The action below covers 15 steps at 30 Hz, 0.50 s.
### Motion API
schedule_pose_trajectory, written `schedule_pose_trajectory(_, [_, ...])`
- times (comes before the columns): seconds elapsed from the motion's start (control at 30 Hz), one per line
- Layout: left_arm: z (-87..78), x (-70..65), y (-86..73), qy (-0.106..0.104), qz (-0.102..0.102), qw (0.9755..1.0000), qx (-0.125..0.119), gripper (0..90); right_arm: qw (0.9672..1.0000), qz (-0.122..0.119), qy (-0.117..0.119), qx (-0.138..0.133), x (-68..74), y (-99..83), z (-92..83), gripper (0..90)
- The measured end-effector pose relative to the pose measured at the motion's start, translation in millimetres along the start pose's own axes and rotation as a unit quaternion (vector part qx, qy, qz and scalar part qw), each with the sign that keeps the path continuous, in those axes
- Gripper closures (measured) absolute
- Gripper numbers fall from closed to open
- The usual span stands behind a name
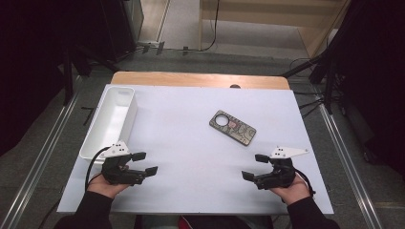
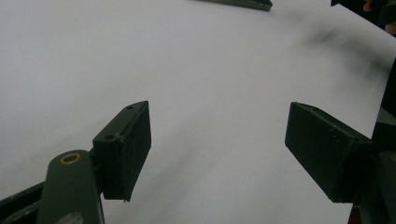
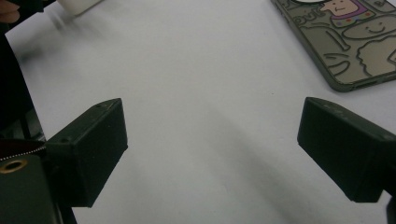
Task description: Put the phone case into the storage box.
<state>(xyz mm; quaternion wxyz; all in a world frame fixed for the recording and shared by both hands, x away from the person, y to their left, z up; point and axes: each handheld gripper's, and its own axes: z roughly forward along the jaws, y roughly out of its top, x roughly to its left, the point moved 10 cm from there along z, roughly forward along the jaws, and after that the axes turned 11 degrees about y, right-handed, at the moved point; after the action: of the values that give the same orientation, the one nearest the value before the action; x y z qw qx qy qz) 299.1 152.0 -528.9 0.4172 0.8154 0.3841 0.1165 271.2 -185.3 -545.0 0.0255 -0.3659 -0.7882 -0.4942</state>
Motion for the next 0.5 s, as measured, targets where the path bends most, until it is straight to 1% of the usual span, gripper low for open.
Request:
schedule_pose_trajectory(0.07, [0.8, 0.1, 0.2, 0.001, 0.001, 1.0000, -0.001, 22.5, 0.9999, 0.005, 0.010, 0.001, 0.2, -0.7, 0.1, 7.3])
schedule_pose_trajectory(0.13, [1.1, 0.8, -0.3, 0.002, 0.003, 1.0000, 0.000, 22.5, 0.9999, 0.007, 0.011, 0.002, 0.2, -1.0, 0.4, 7.3])
schedule_pose_trajectory(0.2, [1.2, 1.7, -0.6, 0.002, -0.001, 1.0000, 0.000, 22.5, 0.9999, 0.007, 0.013, 0.003, 0.0, -0.9, 1.0, 7.3])
schedule_pose_trajectory(0.33, [0.2, 2.1, -0.2, 0.001, -0.002, 1.0000, -0.002, 22.5, 0.9998, 0.006, 0.016, 0.003, 0.4, -0.2, 0.7, 7.3])
schedule_pose_trajectory(0.4, [-0.4, 0.9, 0.7, -0.008, -0.006, 0.9999, -0.005, 22.5, 0.9998, 0.006, 0.017, 0.002, 0.6, 0.1, 0.8, 7.3])
schedule_pose_trajectory(0.5, [-0.4, 0.7, 1.1, -0.005, -0.004, 1.0000, -0.004, 22.6, 0.9998, 0.004, 0.019, 0.001, 1.2, -0.3, 0.8, 7.3])
